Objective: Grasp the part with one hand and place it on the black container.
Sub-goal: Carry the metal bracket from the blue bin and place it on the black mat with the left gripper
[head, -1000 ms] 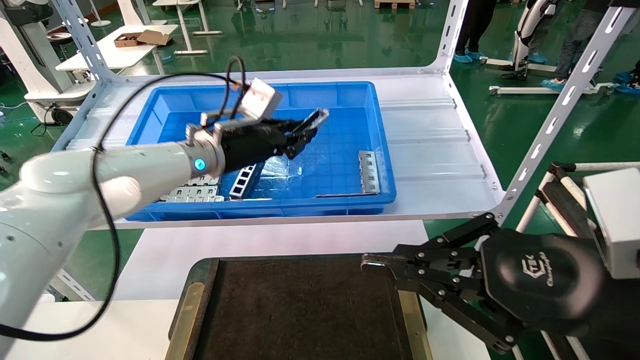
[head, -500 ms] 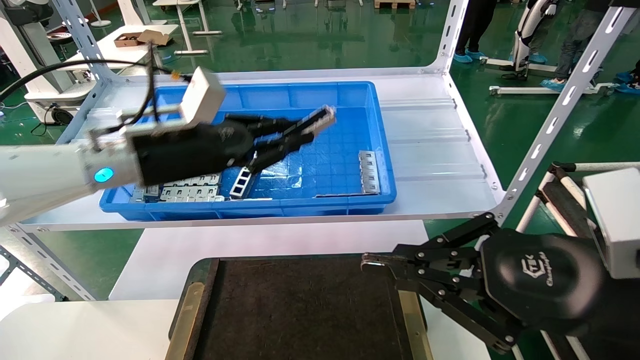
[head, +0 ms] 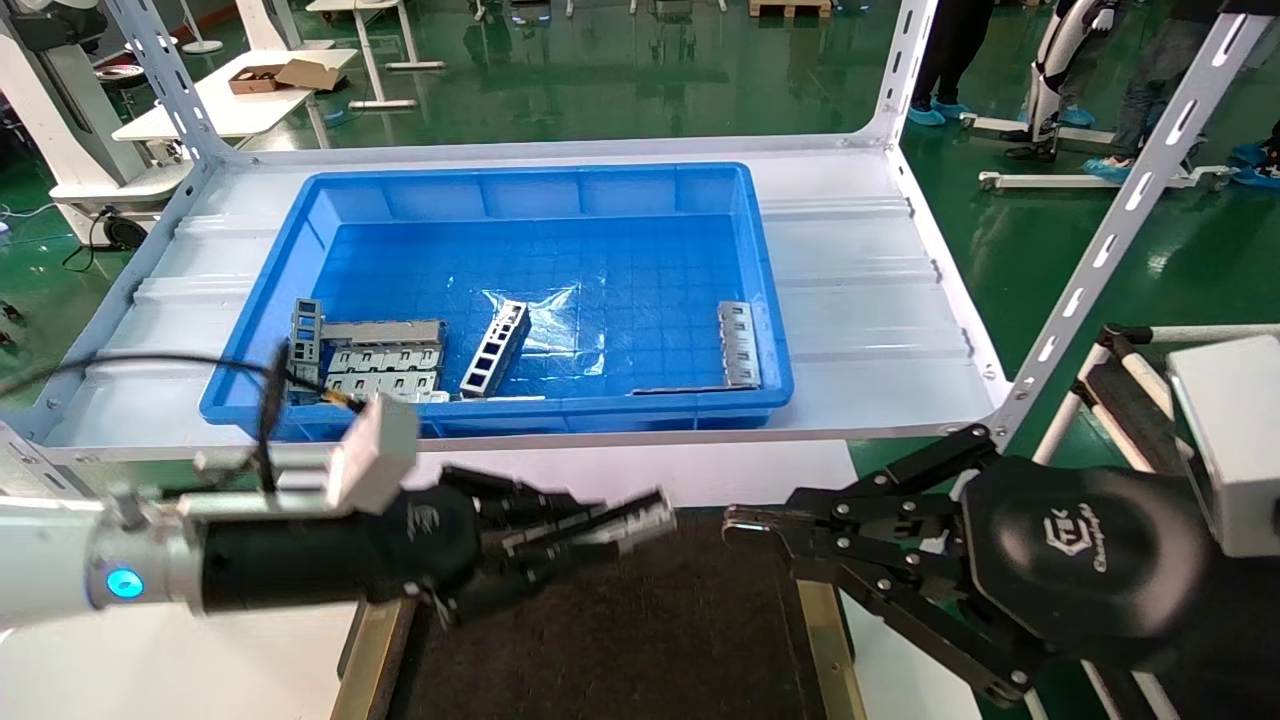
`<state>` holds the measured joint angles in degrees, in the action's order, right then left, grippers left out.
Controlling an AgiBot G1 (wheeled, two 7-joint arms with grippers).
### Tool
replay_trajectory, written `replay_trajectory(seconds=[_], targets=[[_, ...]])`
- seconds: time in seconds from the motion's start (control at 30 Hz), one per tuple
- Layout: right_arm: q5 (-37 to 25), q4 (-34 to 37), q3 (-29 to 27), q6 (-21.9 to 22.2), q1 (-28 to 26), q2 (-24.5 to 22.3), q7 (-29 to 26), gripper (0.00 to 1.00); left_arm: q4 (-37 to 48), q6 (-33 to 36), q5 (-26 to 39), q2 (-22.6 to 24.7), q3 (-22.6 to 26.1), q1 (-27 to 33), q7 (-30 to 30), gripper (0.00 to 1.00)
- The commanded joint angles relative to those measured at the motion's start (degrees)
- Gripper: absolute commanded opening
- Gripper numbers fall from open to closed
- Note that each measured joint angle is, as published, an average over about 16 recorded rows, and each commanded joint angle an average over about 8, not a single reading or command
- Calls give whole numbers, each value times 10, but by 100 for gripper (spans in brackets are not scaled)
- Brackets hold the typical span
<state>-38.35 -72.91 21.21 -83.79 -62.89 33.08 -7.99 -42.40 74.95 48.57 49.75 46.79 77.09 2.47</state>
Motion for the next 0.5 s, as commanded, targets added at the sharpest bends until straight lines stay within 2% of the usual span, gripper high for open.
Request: replay_trajectory(seconds=[0.03,0.23,0.5], targets=[[0,0,0,0,0,0,0,0,-37,-25,6,-10,6,-30,-14,0],[0,0,0,0,0,0,0,0,-115,-191,46,-2,32,-113,-86,0],[0,0,0,0,0,0,0,0,-152,-422,90,49,63,-181,-206,0]])
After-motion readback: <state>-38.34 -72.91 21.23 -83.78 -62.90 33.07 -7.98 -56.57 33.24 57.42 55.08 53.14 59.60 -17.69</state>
